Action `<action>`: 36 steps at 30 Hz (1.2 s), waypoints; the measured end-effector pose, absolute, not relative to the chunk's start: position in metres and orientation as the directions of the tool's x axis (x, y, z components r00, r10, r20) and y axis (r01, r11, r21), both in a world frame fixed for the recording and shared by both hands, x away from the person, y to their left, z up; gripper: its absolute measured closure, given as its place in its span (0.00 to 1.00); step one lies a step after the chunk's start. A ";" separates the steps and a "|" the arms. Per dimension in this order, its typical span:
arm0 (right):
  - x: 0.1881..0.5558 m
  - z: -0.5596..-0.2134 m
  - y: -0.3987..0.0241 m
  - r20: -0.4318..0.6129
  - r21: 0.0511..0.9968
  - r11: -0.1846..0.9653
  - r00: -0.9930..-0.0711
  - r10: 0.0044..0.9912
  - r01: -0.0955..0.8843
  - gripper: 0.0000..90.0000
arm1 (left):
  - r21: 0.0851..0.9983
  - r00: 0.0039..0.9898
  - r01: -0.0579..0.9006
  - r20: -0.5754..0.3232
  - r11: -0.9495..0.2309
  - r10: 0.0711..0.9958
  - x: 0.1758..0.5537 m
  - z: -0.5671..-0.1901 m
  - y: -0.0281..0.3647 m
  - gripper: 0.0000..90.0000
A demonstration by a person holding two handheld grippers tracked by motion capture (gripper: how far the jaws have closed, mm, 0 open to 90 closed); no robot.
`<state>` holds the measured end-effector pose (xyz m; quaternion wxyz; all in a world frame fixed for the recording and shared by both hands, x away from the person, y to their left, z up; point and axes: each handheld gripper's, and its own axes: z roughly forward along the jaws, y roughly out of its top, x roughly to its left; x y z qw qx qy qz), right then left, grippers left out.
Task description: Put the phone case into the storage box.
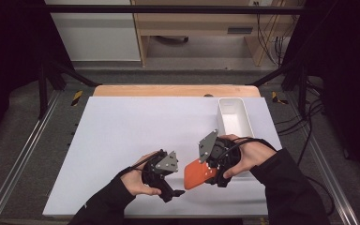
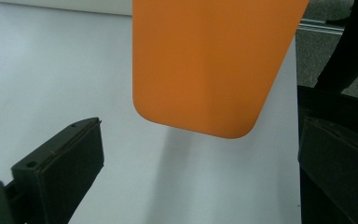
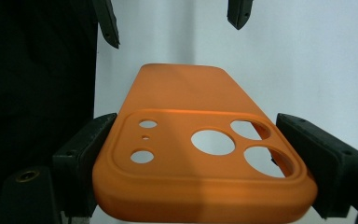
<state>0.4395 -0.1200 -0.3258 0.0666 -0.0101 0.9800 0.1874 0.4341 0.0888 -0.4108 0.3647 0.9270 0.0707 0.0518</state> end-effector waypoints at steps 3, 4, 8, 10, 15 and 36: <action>0.440 -0.326 -0.118 -0.133 0.356 0.933 -0.991 0.002 -0.046 0.18 | 0.677 0.985 0.089 0.049 -0.730 0.165 0.434 -0.411 0.087 0.00; 0.440 -0.327 -0.118 -0.134 0.353 0.934 -0.991 -0.002 -0.049 0.18 | 0.676 0.985 0.088 0.050 -0.731 0.164 0.434 -0.411 0.086 0.00; 0.440 -0.327 -0.115 -0.127 0.340 0.939 -0.992 -0.005 -0.049 0.18 | 0.674 0.984 0.086 0.057 -0.733 0.167 0.435 -0.412 0.083 0.00; 0.439 -0.326 -0.114 -0.127 0.338 0.940 -0.992 -0.005 -0.048 0.18 | 0.672 0.984 0.087 0.057 -0.736 0.168 0.436 -0.412 0.082 0.00; 0.439 -0.325 -0.112 -0.128 0.337 0.940 -0.992 -0.014 -0.057 0.18 | 0.663 0.984 0.083 0.065 -0.744 0.168 0.438 -0.412 0.080 0.00; 0.439 -0.327 -0.100 -0.116 0.306 0.950 -0.993 -0.030 -0.064 0.18 | 0.640 0.987 0.070 0.068 -0.765 0.148 0.439 -0.417 0.067 0.00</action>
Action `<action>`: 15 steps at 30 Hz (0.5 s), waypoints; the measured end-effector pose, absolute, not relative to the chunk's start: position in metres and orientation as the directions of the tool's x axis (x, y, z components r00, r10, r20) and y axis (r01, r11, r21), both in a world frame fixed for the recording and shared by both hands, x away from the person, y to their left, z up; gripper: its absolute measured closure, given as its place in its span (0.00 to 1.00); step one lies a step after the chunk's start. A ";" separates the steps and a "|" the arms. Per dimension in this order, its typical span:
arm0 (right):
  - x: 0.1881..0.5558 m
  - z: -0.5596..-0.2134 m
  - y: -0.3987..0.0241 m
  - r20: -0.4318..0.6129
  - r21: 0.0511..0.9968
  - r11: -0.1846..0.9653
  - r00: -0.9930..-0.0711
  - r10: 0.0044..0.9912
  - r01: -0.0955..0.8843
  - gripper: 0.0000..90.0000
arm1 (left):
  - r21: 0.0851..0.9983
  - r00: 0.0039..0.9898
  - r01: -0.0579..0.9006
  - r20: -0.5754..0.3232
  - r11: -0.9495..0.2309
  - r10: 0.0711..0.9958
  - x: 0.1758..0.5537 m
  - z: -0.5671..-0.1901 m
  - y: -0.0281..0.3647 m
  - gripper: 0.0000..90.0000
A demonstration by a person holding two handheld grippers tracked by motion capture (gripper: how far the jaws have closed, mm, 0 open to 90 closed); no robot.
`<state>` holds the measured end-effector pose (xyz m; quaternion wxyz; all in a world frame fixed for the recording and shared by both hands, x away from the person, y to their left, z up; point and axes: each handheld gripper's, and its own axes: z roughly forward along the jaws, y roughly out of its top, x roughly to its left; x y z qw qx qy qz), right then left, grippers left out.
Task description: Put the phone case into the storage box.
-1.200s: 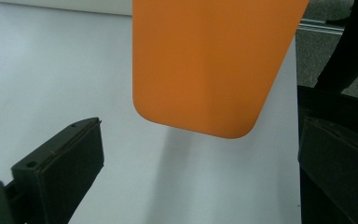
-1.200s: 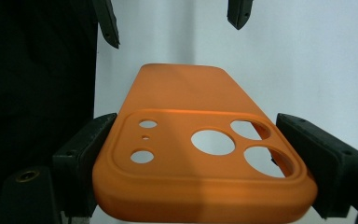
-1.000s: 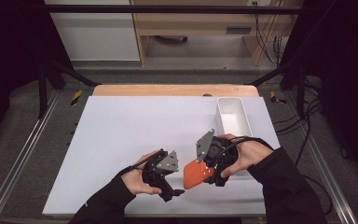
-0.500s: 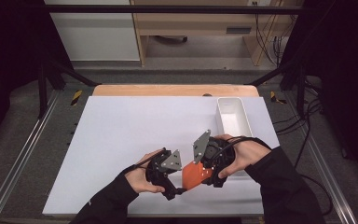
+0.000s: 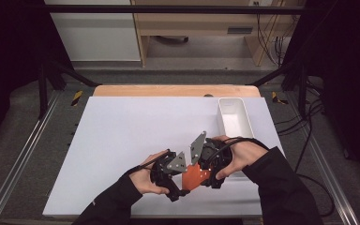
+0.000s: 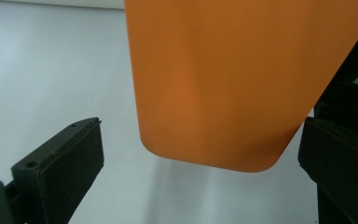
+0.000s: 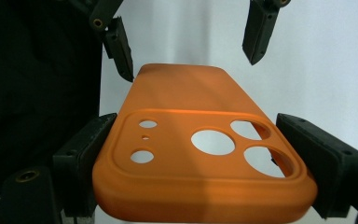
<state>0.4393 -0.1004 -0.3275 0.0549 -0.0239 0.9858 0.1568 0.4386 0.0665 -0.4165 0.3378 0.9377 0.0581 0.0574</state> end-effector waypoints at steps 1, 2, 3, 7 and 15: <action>0.439 -0.327 -0.100 -0.114 0.306 0.950 -0.993 -0.030 -0.064 0.18 | 0.640 0.987 0.071 0.068 -0.765 0.148 0.439 -0.417 0.066 0.00; 0.439 -0.327 -0.100 -0.114 0.306 0.950 -0.993 -0.024 -0.058 0.18 | 0.638 0.987 0.071 0.068 -0.766 0.148 0.439 -0.417 0.065 0.00; 0.439 -0.327 -0.100 -0.117 0.304 0.950 -0.993 -0.031 -0.065 0.18 | 0.636 0.987 0.070 0.067 -0.768 0.145 0.439 -0.417 0.064 0.00; 0.439 -0.326 -0.099 -0.115 0.304 0.951 -0.993 -0.030 -0.063 0.18 | 0.635 0.987 0.071 0.065 -0.770 0.145 0.439 -0.417 0.061 0.00; 0.439 -0.325 -0.099 -0.110 0.304 0.951 -0.994 -0.023 -0.056 0.18 | 0.636 0.988 0.072 0.059 -0.768 0.141 0.440 -0.417 0.057 0.00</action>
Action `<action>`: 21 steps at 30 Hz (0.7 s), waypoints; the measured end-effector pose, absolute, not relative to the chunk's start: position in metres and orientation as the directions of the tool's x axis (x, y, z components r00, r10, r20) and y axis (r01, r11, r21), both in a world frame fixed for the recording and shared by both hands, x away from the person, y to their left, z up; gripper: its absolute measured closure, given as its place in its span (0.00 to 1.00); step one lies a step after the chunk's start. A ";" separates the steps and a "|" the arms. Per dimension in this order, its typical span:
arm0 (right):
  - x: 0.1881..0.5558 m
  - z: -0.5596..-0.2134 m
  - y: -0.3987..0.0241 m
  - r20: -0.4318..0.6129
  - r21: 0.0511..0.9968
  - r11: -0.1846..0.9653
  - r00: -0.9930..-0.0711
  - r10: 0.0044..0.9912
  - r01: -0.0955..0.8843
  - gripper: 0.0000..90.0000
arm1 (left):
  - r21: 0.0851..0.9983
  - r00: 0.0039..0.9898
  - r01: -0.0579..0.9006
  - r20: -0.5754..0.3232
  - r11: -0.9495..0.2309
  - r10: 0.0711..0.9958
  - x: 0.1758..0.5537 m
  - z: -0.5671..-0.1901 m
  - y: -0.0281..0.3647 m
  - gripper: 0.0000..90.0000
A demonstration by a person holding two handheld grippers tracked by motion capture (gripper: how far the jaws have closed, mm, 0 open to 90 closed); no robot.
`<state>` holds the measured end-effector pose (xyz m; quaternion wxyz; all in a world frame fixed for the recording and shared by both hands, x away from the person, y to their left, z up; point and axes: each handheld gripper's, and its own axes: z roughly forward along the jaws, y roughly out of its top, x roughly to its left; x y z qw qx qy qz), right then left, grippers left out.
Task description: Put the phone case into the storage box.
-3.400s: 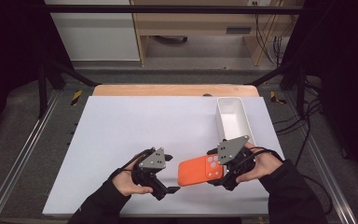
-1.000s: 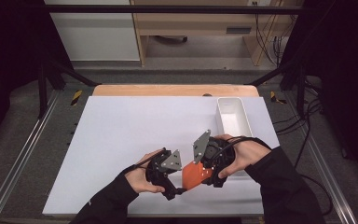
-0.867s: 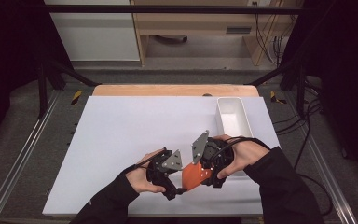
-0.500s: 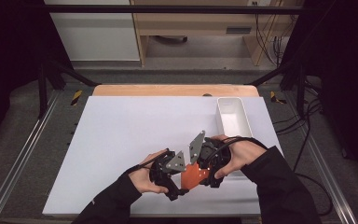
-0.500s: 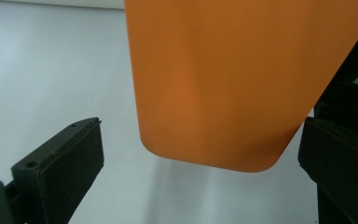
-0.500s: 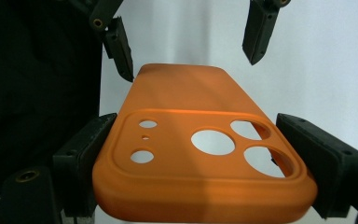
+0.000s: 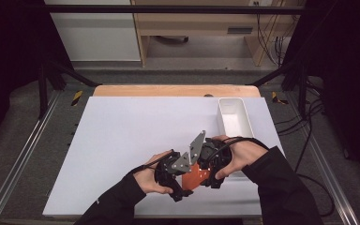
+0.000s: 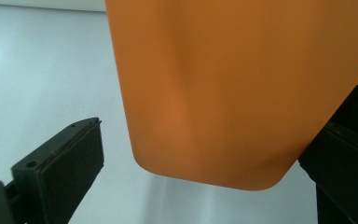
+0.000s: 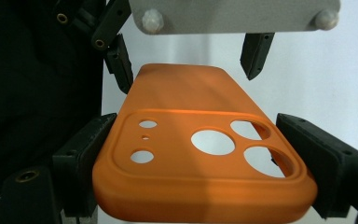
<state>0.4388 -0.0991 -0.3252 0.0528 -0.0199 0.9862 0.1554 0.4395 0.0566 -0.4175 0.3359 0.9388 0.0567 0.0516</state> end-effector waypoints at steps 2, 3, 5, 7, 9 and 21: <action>0.439 -0.325 -0.099 -0.108 0.304 0.951 -0.994 -0.023 -0.055 0.18 | 0.635 0.989 0.070 0.059 -0.770 0.138 0.440 -0.417 0.055 0.00; 0.439 -0.325 -0.099 -0.106 0.304 0.951 -0.994 -0.022 -0.054 0.18 | 0.634 0.989 0.068 0.060 -0.770 0.137 0.440 -0.417 0.055 0.00; 0.438 -0.325 -0.098 -0.105 0.301 0.952 -0.994 -0.020 -0.051 0.18 | 0.635 0.989 0.066 0.060 -0.770 0.134 0.439 -0.417 0.053 0.00; 0.438 -0.325 -0.097 -0.104 0.301 0.952 -0.994 -0.020 -0.051 0.18 | 0.631 0.990 0.061 0.061 -0.773 0.128 0.439 -0.417 0.052 0.00; 0.438 -0.325 -0.097 -0.104 0.299 0.953 -0.994 -0.022 -0.052 0.18 | 0.624 0.990 0.060 0.065 -0.779 0.127 0.439 -0.417 0.051 0.00; 0.439 -0.327 -0.094 -0.104 0.288 0.956 -0.994 -0.027 -0.056 0.18 | 0.589 0.993 0.042 0.065 -0.807 0.099 0.438 -0.420 0.044 0.02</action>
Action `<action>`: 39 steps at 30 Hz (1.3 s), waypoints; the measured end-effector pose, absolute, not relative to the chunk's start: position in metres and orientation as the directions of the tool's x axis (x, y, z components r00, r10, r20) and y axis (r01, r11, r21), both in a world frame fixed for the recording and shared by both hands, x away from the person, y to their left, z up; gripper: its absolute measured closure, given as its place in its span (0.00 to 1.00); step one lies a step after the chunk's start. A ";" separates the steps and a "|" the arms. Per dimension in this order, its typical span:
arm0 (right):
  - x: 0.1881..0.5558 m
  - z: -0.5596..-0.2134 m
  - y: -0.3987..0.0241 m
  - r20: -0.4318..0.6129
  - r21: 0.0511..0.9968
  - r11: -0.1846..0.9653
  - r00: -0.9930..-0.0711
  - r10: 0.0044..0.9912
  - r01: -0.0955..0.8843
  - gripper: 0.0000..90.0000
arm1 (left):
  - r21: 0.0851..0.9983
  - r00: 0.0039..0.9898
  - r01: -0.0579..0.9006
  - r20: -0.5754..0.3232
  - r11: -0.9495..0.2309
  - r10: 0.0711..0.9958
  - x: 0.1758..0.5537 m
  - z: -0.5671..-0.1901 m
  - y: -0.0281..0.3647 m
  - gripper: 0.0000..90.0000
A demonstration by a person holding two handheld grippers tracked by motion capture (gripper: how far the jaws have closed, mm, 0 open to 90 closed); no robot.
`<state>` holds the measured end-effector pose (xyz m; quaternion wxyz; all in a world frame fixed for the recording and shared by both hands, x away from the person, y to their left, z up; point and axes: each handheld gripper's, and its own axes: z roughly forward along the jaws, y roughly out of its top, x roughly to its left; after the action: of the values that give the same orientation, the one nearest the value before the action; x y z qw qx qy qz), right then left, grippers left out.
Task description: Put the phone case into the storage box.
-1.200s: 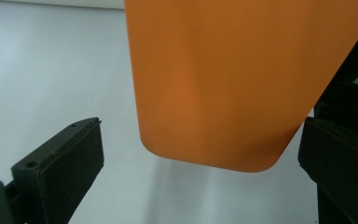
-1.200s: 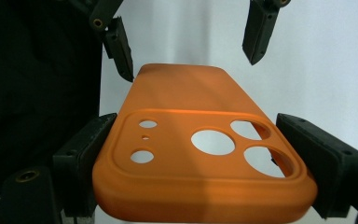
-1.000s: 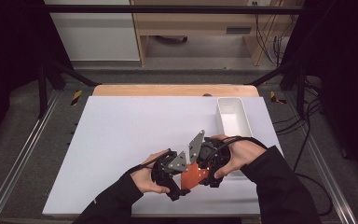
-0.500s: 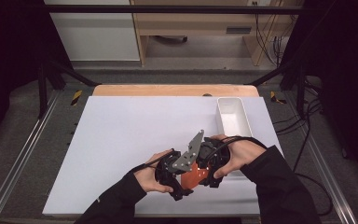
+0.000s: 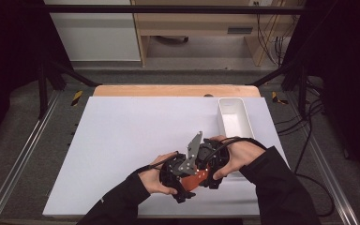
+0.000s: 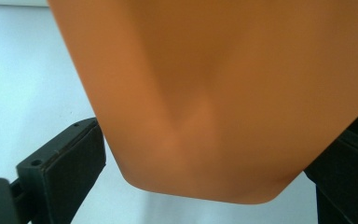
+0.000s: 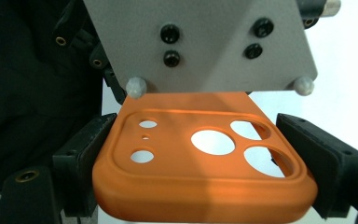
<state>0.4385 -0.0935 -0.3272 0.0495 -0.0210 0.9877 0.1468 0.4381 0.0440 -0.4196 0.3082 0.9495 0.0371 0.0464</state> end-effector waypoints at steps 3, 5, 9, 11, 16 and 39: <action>0.438 -0.327 -0.093 -0.102 0.283 0.958 -0.994 -0.027 -0.055 0.18 | 0.581 0.993 0.041 0.066 -0.813 0.097 0.438 -0.419 0.043 0.03; 0.438 -0.328 -0.092 -0.101 0.281 0.958 -0.994 -0.032 -0.060 0.18 | 0.575 0.993 0.041 0.065 -0.817 0.095 0.438 -0.419 0.042 0.04; 0.438 -0.328 -0.092 -0.101 0.277 0.959 -0.994 -0.032 -0.059 0.18 | 0.568 0.994 0.036 0.067 -0.822 0.090 0.438 -0.419 0.040 0.04; 0.438 -0.328 -0.091 -0.102 0.274 0.960 -0.994 -0.034 -0.061 0.18 | 0.570 0.994 0.036 0.067 -0.821 0.090 0.438 -0.419 0.039 0.05; 0.438 -0.329 -0.090 -0.104 0.269 0.961 -0.994 -0.045 -0.072 0.18 | 0.563 0.994 0.028 0.072 -0.826 0.083 0.438 -0.420 0.037 0.11; 0.437 -0.324 -0.095 -0.149 0.341 0.937 -0.988 -0.029 -0.079 0.12 | 0.613 0.989 0.027 0.098 -0.789 0.111 0.440 -0.420 0.044 0.17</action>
<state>0.4373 -0.0946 -0.3239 0.0710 -0.0277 0.9815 0.1756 0.4395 0.0443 -0.4197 0.3224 0.9437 0.0365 0.0646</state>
